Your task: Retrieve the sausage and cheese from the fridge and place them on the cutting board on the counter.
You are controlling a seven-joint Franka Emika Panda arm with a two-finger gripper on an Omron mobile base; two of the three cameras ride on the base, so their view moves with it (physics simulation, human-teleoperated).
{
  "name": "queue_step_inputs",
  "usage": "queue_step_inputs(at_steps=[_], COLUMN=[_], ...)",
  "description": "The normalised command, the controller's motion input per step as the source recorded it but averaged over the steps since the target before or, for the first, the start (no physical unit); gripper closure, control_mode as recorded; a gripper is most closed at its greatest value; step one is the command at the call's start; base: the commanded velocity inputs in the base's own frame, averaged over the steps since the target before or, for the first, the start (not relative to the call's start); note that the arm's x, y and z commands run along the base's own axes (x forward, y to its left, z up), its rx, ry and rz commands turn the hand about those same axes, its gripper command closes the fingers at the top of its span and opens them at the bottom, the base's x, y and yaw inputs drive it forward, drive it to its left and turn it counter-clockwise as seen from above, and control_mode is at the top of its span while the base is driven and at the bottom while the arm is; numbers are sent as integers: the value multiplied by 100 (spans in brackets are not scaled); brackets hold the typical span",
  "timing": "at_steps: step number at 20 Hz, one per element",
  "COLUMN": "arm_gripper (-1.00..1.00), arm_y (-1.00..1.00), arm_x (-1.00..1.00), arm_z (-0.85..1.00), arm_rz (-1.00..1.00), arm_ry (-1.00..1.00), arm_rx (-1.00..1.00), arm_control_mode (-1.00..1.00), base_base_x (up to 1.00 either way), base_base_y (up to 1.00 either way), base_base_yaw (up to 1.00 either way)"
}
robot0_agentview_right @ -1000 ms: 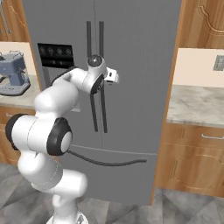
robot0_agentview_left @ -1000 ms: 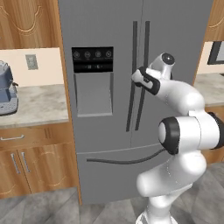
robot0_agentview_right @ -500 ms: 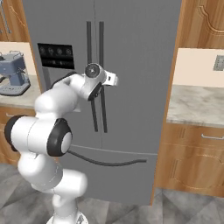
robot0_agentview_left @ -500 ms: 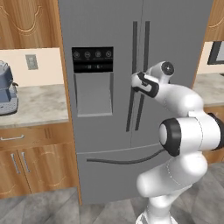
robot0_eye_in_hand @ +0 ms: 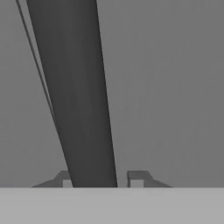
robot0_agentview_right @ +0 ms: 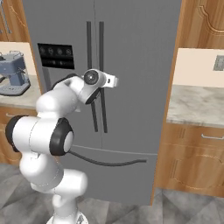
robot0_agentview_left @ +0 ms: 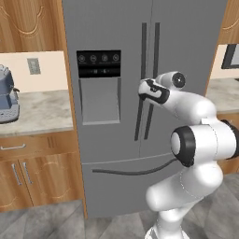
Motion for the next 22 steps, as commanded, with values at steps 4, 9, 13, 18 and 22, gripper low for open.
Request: queue_step_inputs(at_steps=[4, 9, 13, 18, 22], arm_gripper=[100, 100, 100, 100, 100], arm_y=[-5, -60, -100, -100, -100], arm_x=[-26, -60, -95, -97, -87], arm_z=[0, 7, 24, 18, 21], arm_rz=[-3, -2, 0, 0, 0], arm_ry=[0, 3, 10, 14, 18], arm_rx=[0, 0, 0, -1, -1], arm_control_mode=[-100, -100, -100, -100, -100], base_base_x=[0, 0, 0, 0, 0], base_base_y=[0, 0, 0, 0, 0], base_base_yaw=[0, 0, 0, 0, 0])
